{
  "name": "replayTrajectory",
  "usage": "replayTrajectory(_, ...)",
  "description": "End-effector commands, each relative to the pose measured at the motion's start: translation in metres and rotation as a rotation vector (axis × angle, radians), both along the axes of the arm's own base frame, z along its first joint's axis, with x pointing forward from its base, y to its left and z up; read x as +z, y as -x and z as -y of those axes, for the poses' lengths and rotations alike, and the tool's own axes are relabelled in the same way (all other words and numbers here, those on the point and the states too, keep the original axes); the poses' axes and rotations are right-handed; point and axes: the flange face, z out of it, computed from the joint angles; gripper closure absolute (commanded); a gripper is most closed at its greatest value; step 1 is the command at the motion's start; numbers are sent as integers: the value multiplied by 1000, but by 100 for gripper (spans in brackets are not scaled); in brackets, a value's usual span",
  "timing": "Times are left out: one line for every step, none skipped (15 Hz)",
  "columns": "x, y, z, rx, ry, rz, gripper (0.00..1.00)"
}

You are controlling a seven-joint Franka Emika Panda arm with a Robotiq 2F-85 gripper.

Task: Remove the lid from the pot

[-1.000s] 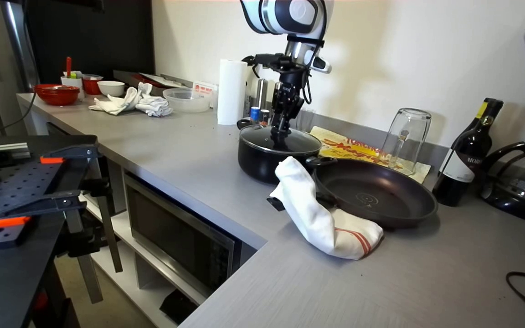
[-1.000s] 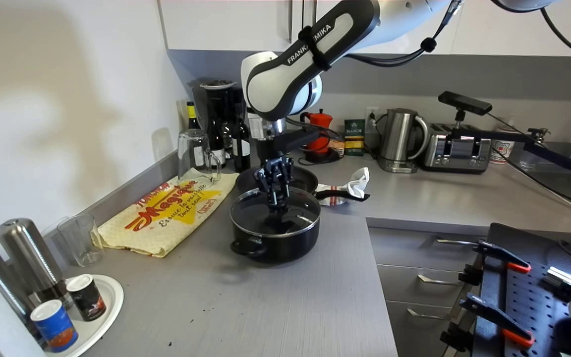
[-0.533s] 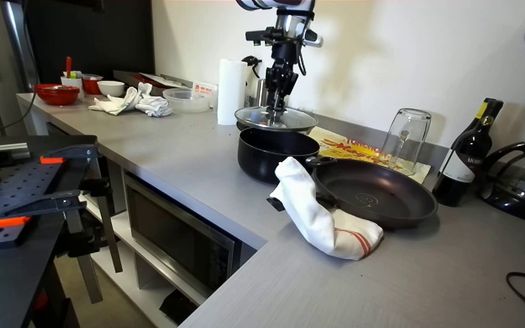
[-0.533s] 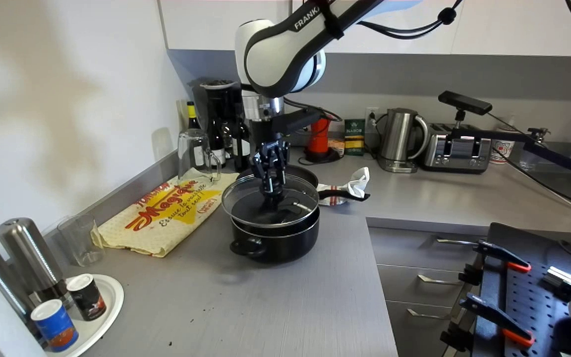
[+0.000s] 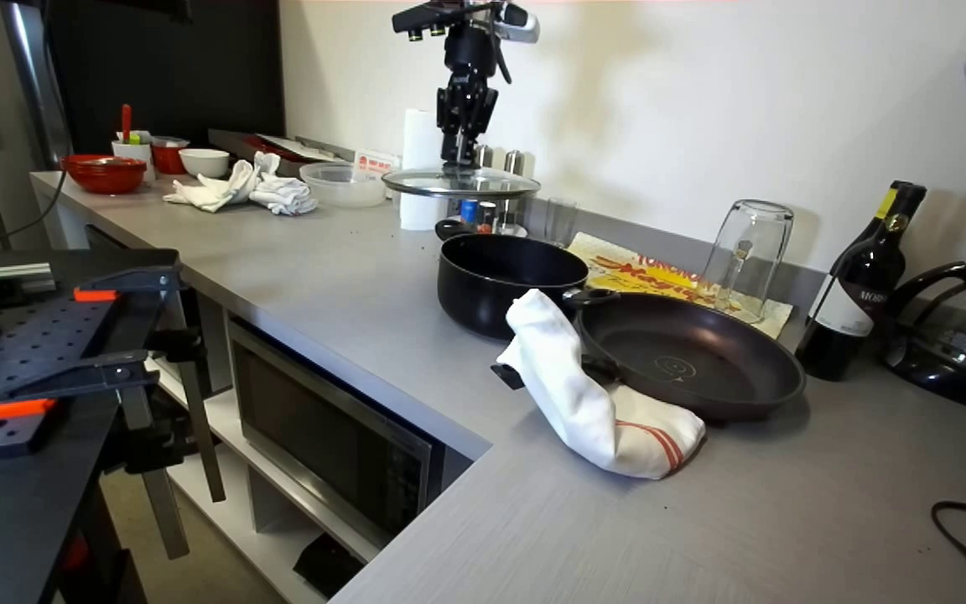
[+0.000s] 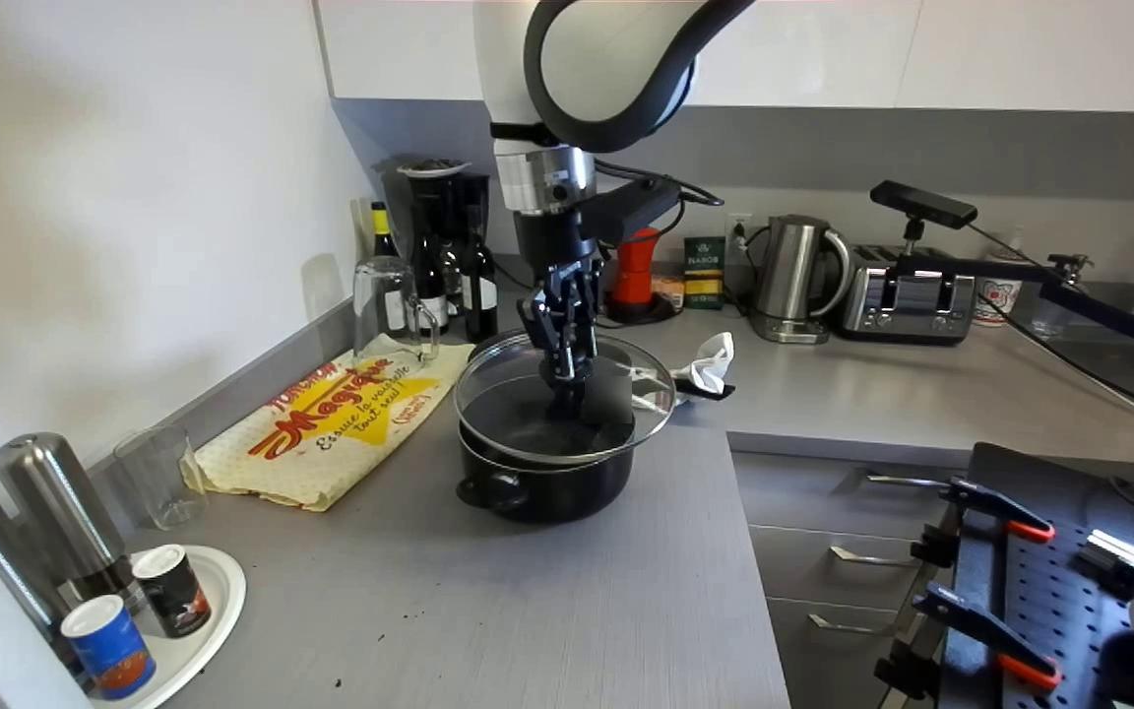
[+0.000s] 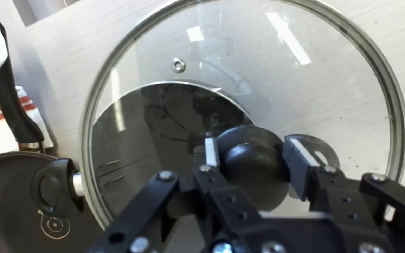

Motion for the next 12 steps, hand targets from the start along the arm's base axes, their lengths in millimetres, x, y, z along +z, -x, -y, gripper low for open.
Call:
replayTrajectory(10,42,-19,45,25,32,76)
replayTrajectory(7,50,-27,59,19,26,76)
replayTrajectory(5,58,-34,71,13,21,76)
replayTrajectory(1,65,-41,88,14,22,76)
replayTrajectory(-3,72,-49,101,3,17,76)
replayTrajectory(-7,78,-56,117,-5,15,76)
replayTrajectory(-11,84,-64,132,-9,18,76)
replayTrajectory(-16,89,-72,144,-16,20,76)
replayTrajectory(-21,92,-79,156,-24,20,76)
replayTrajectory(-26,96,-85,167,-27,27,76)
replayTrajectory(-32,98,-92,173,-33,26,76)
replayTrajectory(-38,100,-98,184,-41,27,76)
